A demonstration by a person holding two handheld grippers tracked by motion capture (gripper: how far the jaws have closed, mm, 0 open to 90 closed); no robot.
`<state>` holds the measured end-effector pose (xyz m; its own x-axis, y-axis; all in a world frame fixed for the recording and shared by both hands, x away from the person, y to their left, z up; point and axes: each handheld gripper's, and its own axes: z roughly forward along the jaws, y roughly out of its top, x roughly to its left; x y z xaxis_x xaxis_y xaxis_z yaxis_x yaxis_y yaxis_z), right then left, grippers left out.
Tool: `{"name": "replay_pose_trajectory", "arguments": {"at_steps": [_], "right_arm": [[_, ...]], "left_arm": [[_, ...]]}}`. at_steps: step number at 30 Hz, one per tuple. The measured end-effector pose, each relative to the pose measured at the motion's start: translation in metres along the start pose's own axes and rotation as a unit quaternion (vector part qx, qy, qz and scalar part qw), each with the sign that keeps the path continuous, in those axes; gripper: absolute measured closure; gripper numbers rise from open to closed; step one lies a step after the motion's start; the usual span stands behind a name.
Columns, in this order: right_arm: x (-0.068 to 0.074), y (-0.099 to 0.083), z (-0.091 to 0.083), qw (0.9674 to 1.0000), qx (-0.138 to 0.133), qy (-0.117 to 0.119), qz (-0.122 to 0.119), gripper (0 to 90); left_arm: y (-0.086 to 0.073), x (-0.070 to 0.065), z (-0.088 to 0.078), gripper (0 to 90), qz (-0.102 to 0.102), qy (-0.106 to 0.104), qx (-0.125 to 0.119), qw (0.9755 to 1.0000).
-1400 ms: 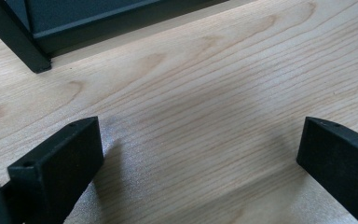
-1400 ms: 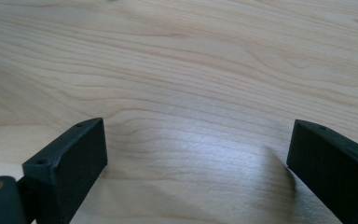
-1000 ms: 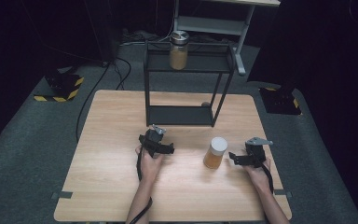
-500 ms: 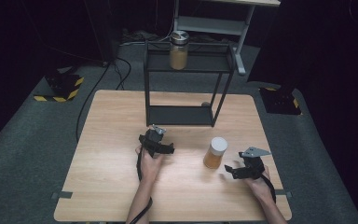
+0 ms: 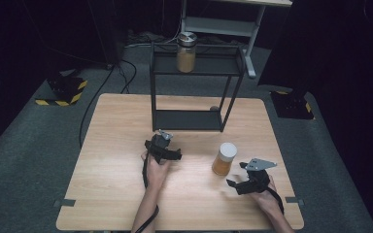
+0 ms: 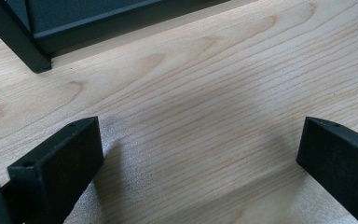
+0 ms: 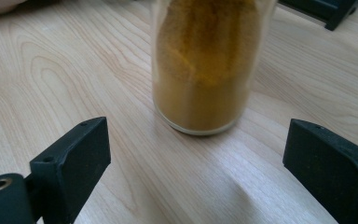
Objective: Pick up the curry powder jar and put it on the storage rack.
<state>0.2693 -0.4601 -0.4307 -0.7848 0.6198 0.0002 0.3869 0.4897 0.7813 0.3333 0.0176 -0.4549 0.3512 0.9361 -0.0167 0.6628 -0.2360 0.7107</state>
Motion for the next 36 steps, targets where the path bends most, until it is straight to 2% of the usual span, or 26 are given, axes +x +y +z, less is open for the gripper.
{"name": "replay_pose_trajectory", "arguments": {"at_steps": [10, 24, 31, 36], "right_arm": [[0.002, 0.007, 0.008, 0.9998, -0.02, 0.001, 0.004, 6.7], [0.001, 0.02, 0.021, 0.999, -0.043, -0.009, 0.012, 7.0], [-0.003, 0.025, 0.026, 0.9984, -0.054, -0.005, 0.015, 8.3], [-0.007, 0.028, 0.031, 0.9974, -0.066, 0.003, 0.028, 10.0]], "left_arm": [[0.0, 0.0, 0.0, 0.2, 0.0, 0.0, 0.0, 1.0], [0.0, 0.0, 0.0, 0.2, 0.0, 0.0, 0.0, 1.0], [0.0, 0.0, 0.0, 0.2, 0.001, 0.0, 0.001, 1.0], [0.0, 0.0, 0.0, 0.2, 0.001, 0.0, 0.001, 1.0]]}}
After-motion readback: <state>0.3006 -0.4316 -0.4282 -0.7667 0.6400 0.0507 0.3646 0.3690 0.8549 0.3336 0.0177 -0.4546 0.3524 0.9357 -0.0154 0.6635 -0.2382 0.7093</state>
